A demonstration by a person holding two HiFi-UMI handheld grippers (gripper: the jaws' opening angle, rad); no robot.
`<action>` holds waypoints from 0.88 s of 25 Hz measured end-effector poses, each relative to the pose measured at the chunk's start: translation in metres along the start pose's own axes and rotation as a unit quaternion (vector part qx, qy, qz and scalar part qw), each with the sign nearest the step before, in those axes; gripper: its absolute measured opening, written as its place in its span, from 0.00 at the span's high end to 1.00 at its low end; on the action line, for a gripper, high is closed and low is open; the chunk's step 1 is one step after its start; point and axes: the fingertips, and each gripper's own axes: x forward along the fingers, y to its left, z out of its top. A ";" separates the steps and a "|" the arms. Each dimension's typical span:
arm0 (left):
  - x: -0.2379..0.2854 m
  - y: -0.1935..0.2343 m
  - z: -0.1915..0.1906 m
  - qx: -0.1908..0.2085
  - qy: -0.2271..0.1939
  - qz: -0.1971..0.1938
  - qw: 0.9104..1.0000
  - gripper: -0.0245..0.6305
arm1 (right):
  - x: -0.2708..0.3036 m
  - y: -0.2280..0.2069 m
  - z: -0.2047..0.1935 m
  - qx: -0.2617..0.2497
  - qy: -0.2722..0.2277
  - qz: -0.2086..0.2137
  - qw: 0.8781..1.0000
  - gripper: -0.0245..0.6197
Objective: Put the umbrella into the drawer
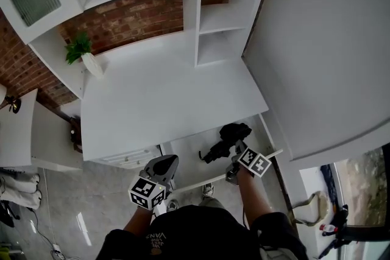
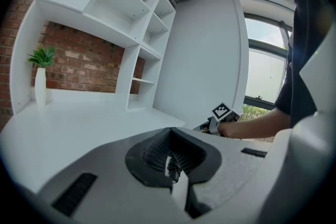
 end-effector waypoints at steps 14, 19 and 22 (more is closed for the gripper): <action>-0.056 -0.009 -0.006 0.013 -0.014 -0.030 0.999 0.95 | -0.105 0.075 -0.017 -0.127 -0.085 0.043 0.987 0.96; -0.080 -0.008 -0.011 0.007 -0.018 -0.043 0.999 0.95 | -0.139 0.098 -0.028 -0.150 -0.112 0.042 0.981 0.96; -0.093 -0.006 -0.014 0.006 -0.021 -0.051 0.998 0.95 | -0.154 0.109 -0.040 -0.159 -0.121 0.043 0.979 0.96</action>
